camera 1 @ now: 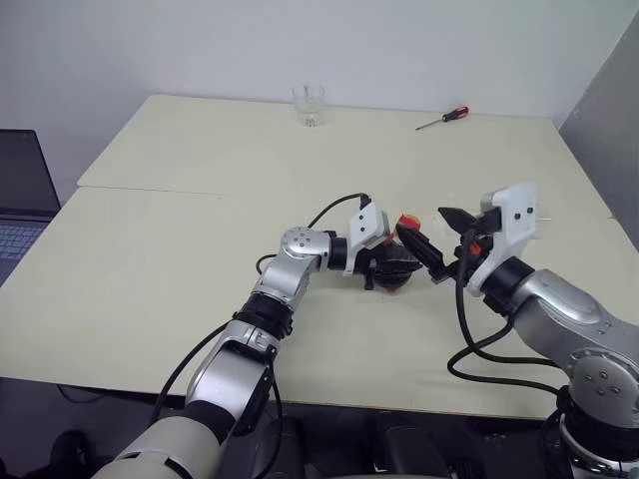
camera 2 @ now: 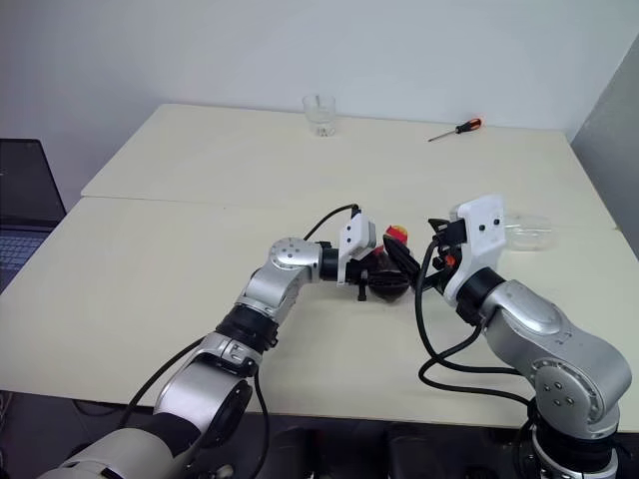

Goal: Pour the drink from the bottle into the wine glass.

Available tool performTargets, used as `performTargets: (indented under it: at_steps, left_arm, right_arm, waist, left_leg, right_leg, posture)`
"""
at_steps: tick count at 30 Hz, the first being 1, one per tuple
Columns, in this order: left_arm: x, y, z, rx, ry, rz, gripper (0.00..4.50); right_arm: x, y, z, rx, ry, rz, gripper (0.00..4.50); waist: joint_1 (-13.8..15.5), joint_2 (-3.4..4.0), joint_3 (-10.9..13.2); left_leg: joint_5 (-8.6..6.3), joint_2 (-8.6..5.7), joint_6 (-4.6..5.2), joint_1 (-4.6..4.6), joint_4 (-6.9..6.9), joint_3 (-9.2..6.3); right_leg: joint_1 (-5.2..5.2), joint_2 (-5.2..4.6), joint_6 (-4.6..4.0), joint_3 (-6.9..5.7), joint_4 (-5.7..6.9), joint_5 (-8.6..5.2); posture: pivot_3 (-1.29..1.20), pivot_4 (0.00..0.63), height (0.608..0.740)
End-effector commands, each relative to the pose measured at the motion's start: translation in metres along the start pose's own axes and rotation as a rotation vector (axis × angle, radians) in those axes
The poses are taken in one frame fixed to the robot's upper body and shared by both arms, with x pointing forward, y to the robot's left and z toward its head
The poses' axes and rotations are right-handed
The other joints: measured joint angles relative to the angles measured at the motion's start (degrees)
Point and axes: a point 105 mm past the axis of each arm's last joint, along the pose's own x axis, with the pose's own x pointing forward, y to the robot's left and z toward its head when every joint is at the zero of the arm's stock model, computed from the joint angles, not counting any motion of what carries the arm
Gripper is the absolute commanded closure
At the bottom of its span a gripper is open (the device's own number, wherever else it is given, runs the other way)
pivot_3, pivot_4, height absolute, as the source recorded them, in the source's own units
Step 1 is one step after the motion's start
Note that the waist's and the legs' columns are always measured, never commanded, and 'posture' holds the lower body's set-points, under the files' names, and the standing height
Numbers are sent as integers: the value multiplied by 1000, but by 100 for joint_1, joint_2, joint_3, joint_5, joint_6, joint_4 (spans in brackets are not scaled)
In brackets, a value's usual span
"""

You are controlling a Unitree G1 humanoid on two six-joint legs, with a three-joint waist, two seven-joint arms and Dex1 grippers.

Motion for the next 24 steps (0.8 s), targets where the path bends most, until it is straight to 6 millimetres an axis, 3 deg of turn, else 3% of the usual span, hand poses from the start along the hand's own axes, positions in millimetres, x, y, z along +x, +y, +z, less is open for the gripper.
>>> performTargets:
  at_steps: [1, 12, 17, 24]
  left_arm:
    - [2, 2, 18, 60, -41, -7, 3235]
    - [3, 2, 17, 58, -41, -12, 3235]
    - [4, 2, 17, 56, -42, -13, 3235]
    - [3, 2, 17, 55, -44, -10, 3235]
  right_arm:
    - [-11, 2, 12, -10, -60, 6, 0]
    - [-32, -5, 4, -25, -2, 5, 0]
    - [-21, 12, 14, -38, -34, 87, 0]
    - [-3, 18, 16, -36, -50, 84, 0]
  waist:
    - [0, 0, 0]
    - [4, -1, 0]
    - [-14, 0, 0]
    - [0, -1, 0]
  left_leg:
    - [0, 0, 0, 0, 0, 0]
    - [0, -2, 0, 1, 1, 0]
    - [0, -1, 0, 3, 1, 0]
    - [0, -3, 0, 0, 1, 1]
  right_leg:
    - [0, 0, 0, 1, 0, 0]
    - [2, -1, 0, 1, 0, 0]
    - [1, 1, 0, 3, 2, 0]
    - [2, -1, 0, 3, -3, 0]
  posture:
    - [0, 150, 740]
    - [0, 150, 740]
    - [0, 150, 740]
    - [0, 150, 740]
